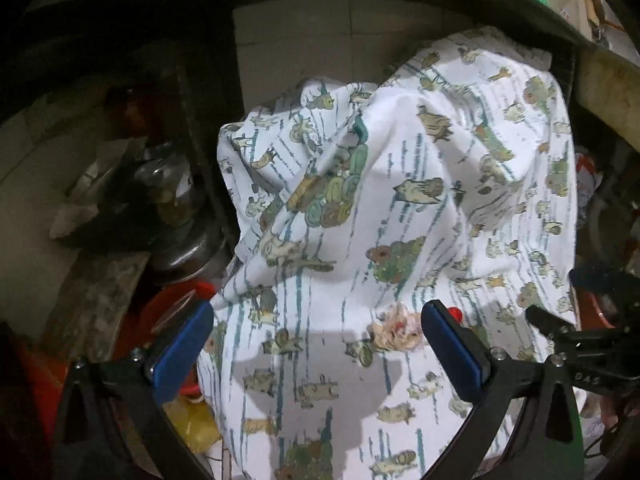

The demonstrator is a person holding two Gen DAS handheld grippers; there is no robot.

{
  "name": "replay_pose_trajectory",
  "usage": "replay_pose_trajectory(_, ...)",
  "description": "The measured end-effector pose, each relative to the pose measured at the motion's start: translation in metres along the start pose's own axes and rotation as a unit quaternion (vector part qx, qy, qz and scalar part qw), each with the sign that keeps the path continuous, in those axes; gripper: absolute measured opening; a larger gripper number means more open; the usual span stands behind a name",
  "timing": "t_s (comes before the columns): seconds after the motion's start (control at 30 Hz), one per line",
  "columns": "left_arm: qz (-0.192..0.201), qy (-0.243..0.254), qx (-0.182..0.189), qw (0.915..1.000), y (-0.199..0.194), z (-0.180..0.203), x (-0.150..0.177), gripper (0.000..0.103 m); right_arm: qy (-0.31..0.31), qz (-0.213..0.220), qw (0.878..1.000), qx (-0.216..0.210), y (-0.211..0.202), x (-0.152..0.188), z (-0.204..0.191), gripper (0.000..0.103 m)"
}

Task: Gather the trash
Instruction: 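Lower the right tool onto the cloth and grasp the small red cap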

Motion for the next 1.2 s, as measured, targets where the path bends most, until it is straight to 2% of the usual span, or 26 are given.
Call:
replay_pose_trajectory(0.07,-0.005,-0.004,-0.006,1.0000,0.009,-0.002,-0.003,0.103,0.007,-0.022,1.000,-0.016,0.020,-0.004,0.000,0.073)
replay_pose_trajectory(0.1,-0.009,-0.009,-0.006,0.9999,0.013,-0.003,-0.005,0.103,0.009,-0.034,0.999,-0.011,0.030,-0.007,0.000,0.070)
replay_pose_trajectory(0.2,-0.023,-0.015,-0.008,0.9996,0.023,-0.006,-0.007,0.103,0.019,-0.063,0.997,0.029,0.051,-0.012,0.003,0.072)
replay_pose_trajectory(0.27,-0.031,-0.020,-0.016,0.9992,0.030,-0.008,-0.009,0.103,0.037,-0.059,0.997,0.045,0.056,-0.016,0.005,0.087)
replay_pose_trajectory(0.3,-0.035,-0.023,-0.018,0.9990,0.032,-0.010,-0.010,0.103,0.049,-0.061,0.996,0.047,0.059,-0.019,0.007,0.102)
replay_pose_trajectory(0.37,-0.050,-0.037,-0.020,0.9979,0.039,-0.014,-0.011,0.103,0.060,-0.052,0.996,0.027,0.064,-0.024,0.009,0.103)
replay_pose_trajectory(0.43,-0.062,-0.047,-0.025,0.9967,0.046,-0.017,-0.011,0.103,0.063,-0.046,0.997,-0.020,0.077,-0.026,0.010,0.103)
replay_pose_trajectory(0.57,-0.088,-0.057,-0.042,0.9936,0.061,-0.021,-0.008,0.103,0.088,-0.083,0.990,-0.077,0.110,-0.022,0.011,0.102)
replay_pose_trajectory(0.6,-0.091,-0.056,-0.045,0.9932,0.063,-0.021,-0.007,0.103,0.097,-0.099,0.986,-0.091,0.119,-0.019,0.011,0.098)
replay_pose_trajectory(0.67,-0.096,-0.051,-0.049,0.9929,0.067,-0.019,-0.005,0.103,0.109,-0.138,0.979,-0.106,0.134,-0.016,0.008,0.081)
replay_pose_trajectory(0.7,-0.097,-0.047,-0.052,0.9928,0.068,-0.018,-0.005,0.103,0.112,-0.154,0.976,-0.105,0.140,-0.014,0.007,0.070)
replay_pose_trajectory(0.83,-0.081,-0.030,-0.071,0.9937,0.068,-0.018,-0.007,0.103,0.116,-0.172,0.973,-0.101,0.154,-0.013,0.004,0.068)
replay_pose_trajectory(0.97,-0.074,-0.015,-0.074,0.9943,0.067,-0.016,-0.007,0.103,0.096,-0.179,0.974,-0.099,0.163,-0.017,-0.009,0.068)
replay_pose_trajectory(1.07,-0.075,-0.016,-0.071,0.9946,0.066,-0.016,-0.007,0.103,0.064,-0.194,0.977,-0.068,0.171,-0.016,-0.022,0.051)
replay_pose_trajectory(1.1,-0.073,-0.020,-0.069,0.9947,0.066,-0.017,-0.008,0.103,0.057,-0.201,0.976,-0.062,0.174,-0.015,-0.025,0.041)
replay_pose_trajectory(1.2,-0.076,-0.037,-0.058,0.9947,0.066,-0.021,-0.011,0.103,0.058,-0.200,0.976,-0.071,0.176,-0.015,-0.026,0.031)
Point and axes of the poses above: each gripper's, at about its wrist camera, not at the fingertips, and y roughly the way its jaws point, z to its right, x to its underside, the point moved 1 cm from there along y, roughly the way its jaws point, and after that the axes turned 15 degrees about -y, right-handed, at the moved point
